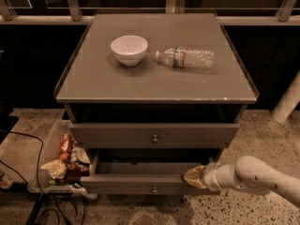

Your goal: Close middle drawer

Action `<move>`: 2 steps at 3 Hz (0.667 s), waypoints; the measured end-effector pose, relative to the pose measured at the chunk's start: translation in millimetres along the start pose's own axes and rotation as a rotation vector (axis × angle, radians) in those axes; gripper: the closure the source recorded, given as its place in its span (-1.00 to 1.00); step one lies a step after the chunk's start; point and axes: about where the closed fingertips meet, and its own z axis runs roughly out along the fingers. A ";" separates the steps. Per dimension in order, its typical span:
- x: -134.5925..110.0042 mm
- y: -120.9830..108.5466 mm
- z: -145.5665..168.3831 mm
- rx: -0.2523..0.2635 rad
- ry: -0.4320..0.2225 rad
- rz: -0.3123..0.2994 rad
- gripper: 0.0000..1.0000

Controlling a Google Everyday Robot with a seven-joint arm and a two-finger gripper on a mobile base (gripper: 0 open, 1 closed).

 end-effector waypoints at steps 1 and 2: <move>-1.4 0.0 -1.3 0.000 0.000 0.000 0.66; -0.3 -6.3 -1.1 0.009 -0.006 0.008 1.00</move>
Offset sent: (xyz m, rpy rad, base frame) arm 0.0583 -0.0529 -0.0370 0.0491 -0.0392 -0.1387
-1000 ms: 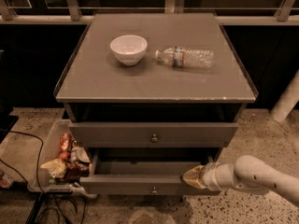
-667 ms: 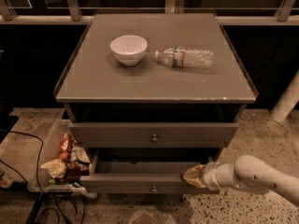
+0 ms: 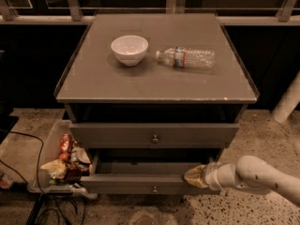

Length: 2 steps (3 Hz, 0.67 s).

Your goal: Close middle drawer

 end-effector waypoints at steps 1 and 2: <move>8.1 -13.5 -10.3 -0.006 -0.012 0.036 1.00; 14.6 6.0 -48.7 -0.052 -0.038 0.055 1.00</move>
Offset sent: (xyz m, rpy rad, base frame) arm -0.0722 -0.0750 0.0605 0.1056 0.0632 -0.0070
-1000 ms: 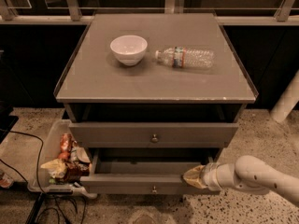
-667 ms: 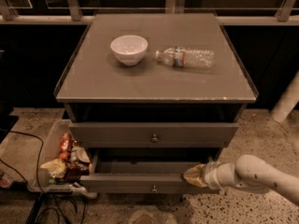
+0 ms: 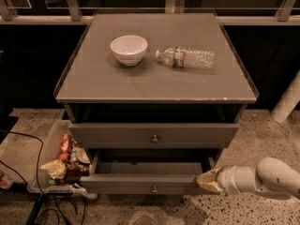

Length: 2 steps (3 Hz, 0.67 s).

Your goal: Close middle drawer

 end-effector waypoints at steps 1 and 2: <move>-0.5 -0.6 1.3 0.001 0.000 -0.001 1.00; 23.1 9.9 23.2 -0.028 0.067 0.013 1.00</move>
Offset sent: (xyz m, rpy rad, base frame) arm -0.0285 0.0128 -0.0767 -0.1121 0.1428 0.0401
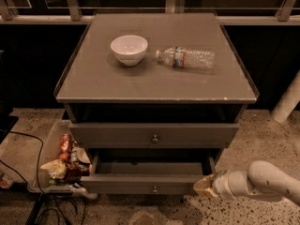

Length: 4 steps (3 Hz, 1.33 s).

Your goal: Close middle drawer

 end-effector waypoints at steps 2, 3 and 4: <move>32.1 17.9 25.5 -0.034 0.068 0.028 0.64; 32.1 18.0 25.5 -0.034 0.068 0.028 0.14; 32.1 18.0 25.5 -0.034 0.068 0.028 -0.30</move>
Offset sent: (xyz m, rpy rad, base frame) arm -0.0190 0.0049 -0.0324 -0.0319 0.0596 0.0093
